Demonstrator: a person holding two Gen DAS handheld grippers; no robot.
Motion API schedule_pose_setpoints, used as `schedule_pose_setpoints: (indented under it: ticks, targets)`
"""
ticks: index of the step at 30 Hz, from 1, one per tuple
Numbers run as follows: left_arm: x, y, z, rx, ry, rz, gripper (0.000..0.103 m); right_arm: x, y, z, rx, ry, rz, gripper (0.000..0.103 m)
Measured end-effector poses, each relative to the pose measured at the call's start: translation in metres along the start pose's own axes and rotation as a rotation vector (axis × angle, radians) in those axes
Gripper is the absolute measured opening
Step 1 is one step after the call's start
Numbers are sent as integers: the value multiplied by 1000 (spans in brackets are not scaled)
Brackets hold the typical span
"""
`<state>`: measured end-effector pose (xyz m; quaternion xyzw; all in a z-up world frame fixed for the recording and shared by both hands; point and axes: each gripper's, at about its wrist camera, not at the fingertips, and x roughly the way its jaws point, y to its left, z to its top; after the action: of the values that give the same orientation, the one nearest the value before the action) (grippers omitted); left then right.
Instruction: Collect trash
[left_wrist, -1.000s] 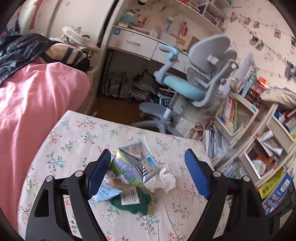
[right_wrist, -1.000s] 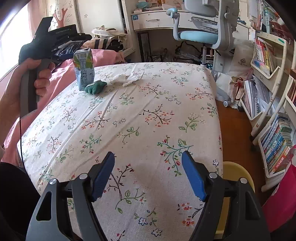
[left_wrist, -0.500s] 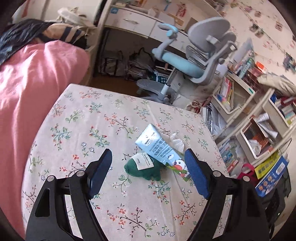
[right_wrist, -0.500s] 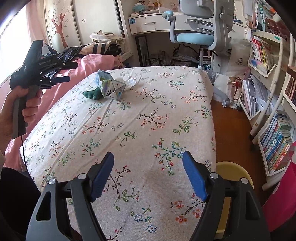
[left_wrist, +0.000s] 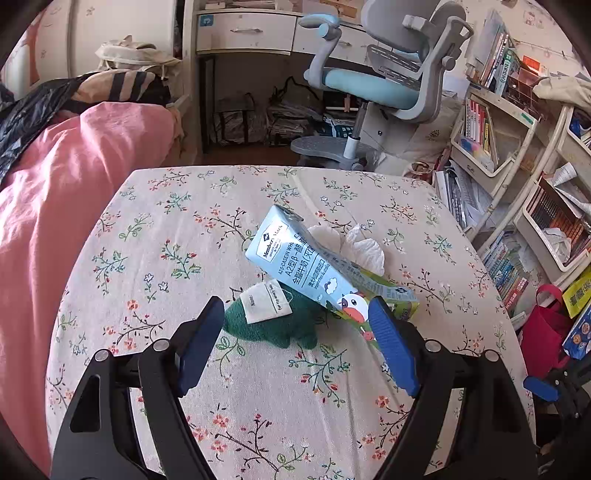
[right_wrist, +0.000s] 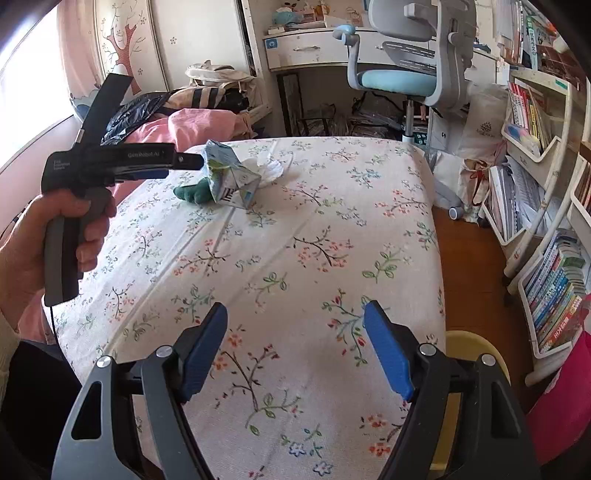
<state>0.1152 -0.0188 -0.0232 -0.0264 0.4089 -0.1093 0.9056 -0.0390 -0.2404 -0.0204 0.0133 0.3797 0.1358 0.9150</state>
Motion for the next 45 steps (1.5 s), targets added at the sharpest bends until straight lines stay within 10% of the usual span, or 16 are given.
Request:
schedule_pose_setpoints:
  ticks: [29, 45]
  targets:
    - [-13, 39, 22, -89, -41, 73, 77, 105, 91, 88, -389, 5, -124, 73]
    - [2, 40, 21, -131, 22, 13, 77, 107, 81, 91, -412, 74, -129, 32]
